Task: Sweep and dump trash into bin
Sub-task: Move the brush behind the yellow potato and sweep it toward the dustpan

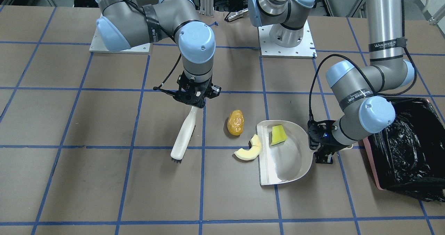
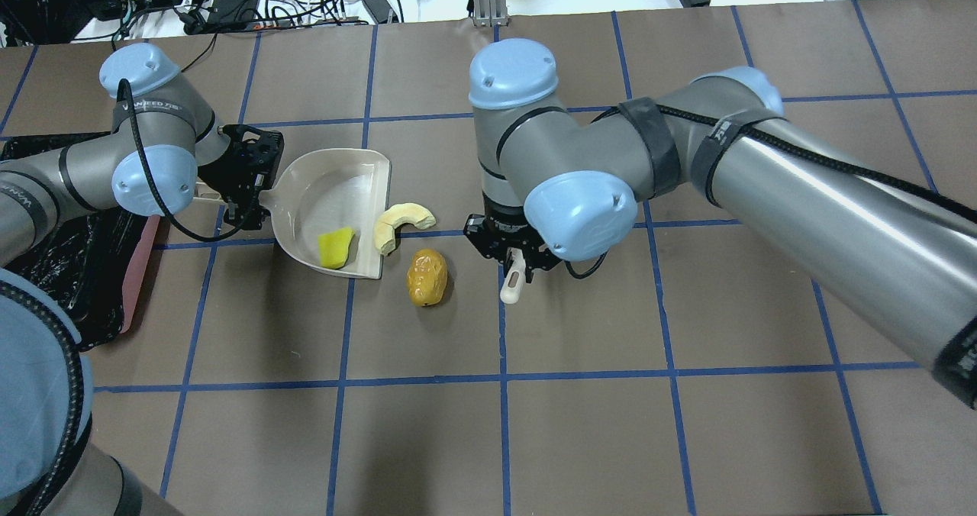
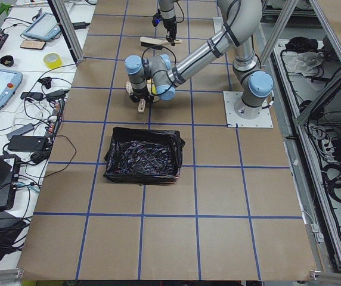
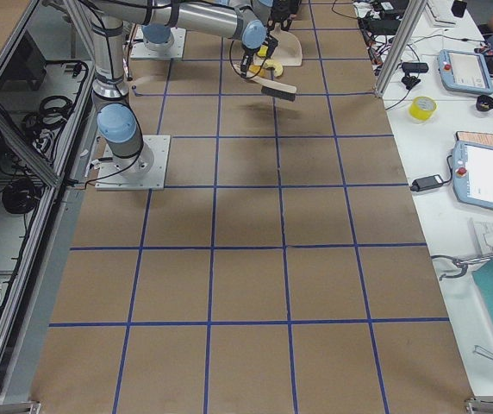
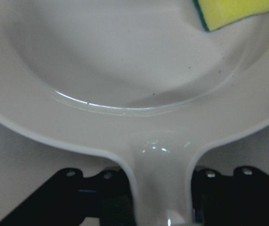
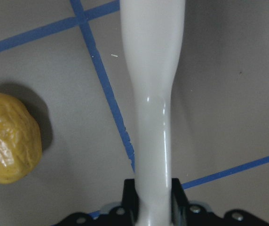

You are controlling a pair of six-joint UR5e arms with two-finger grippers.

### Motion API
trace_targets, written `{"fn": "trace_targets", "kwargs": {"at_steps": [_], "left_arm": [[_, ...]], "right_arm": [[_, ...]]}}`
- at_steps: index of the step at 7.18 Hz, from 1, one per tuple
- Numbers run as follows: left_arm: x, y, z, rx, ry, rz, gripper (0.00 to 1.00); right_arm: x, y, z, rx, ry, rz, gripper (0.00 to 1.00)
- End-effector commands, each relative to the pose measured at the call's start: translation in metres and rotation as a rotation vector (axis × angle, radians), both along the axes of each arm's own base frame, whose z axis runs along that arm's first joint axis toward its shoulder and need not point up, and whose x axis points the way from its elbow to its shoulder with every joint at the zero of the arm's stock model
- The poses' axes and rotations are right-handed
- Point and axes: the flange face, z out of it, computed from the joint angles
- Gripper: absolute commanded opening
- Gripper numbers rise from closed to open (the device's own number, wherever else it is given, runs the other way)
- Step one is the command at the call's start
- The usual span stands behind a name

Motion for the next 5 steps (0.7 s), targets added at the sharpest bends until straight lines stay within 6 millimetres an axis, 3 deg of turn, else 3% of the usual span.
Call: {"fn": "trace_targets", "kwargs": {"at_steps": [1, 3, 5], "left_arm": [[-0.005, 0.027, -0.013, -0.027, -0.009, 0.018, 0.00], [-0.012, 0.028, -0.011, -0.029, -0.012, 0.047, 0.00], [-0.011, 0.026, -0.004, -0.033, -0.019, 0.050, 0.00]], "right_arm": [[0.034, 0.030, -0.006, -0.004, 0.007, -0.022, 0.00], [0.044, 0.043, -0.014, 0.016, -0.001, -0.042, 0.00], [0.057, 0.023, -0.034, -0.060, -0.049, -0.027, 0.00]]}}
